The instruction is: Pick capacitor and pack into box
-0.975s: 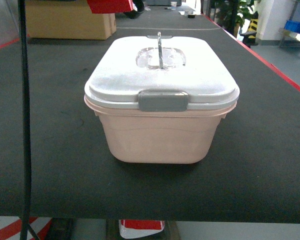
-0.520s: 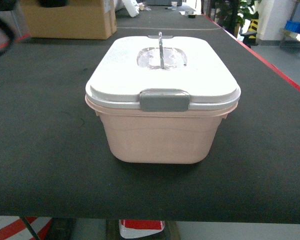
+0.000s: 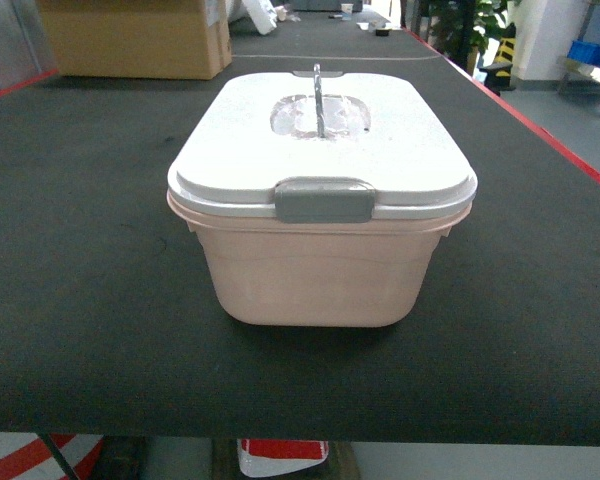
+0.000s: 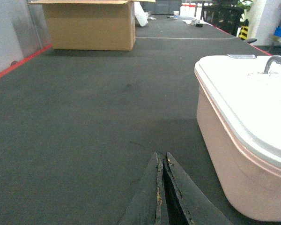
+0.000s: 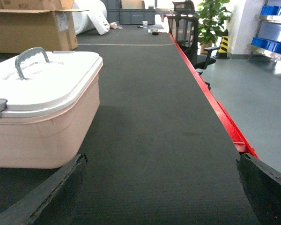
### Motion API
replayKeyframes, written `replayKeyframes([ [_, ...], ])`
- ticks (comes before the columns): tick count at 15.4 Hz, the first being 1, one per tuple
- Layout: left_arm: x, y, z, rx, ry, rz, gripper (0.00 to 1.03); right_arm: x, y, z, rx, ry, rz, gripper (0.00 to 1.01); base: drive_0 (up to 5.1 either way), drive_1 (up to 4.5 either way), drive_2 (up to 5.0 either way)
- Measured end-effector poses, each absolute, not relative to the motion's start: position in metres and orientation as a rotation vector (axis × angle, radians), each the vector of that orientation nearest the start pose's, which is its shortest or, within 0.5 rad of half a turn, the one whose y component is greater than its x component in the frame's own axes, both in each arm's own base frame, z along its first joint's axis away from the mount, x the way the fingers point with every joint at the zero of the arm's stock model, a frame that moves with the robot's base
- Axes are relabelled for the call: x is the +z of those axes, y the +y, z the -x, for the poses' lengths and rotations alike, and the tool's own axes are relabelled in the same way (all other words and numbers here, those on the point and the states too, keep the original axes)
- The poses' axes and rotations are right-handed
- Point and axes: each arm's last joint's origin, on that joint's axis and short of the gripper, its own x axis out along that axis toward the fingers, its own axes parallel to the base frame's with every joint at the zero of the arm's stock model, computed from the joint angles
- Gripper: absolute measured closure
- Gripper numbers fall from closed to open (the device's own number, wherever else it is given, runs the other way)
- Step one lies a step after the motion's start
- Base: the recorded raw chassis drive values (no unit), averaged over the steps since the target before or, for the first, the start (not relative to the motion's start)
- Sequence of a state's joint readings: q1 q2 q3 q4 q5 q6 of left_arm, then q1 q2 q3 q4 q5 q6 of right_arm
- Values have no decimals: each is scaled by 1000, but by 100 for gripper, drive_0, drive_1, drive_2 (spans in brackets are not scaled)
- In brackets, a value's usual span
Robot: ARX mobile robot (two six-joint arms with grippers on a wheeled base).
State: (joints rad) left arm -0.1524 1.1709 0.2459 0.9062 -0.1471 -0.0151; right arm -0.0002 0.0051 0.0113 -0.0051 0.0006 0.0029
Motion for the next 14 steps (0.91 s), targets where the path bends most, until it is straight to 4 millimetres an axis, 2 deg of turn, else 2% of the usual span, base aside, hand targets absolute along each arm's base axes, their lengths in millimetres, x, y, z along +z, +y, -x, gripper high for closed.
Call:
replayKeyframes([
  [5,175,-12,-169,-3,15,14,101,166,0,-97,0,-1,-3,3,0,0,0],
  [7,171,1,-158,13,-19,14,101,166,0,-97,-1,-1,-2,3,0,0,0],
  [8,161,0,-145,-2,24,14,101,166,0,-97,-1,-1,-3,3,0,0,0],
  [14,170,0,-126,-1,-11,14,101,166,0,-97,0,-1,-3,3,0,0,0],
])
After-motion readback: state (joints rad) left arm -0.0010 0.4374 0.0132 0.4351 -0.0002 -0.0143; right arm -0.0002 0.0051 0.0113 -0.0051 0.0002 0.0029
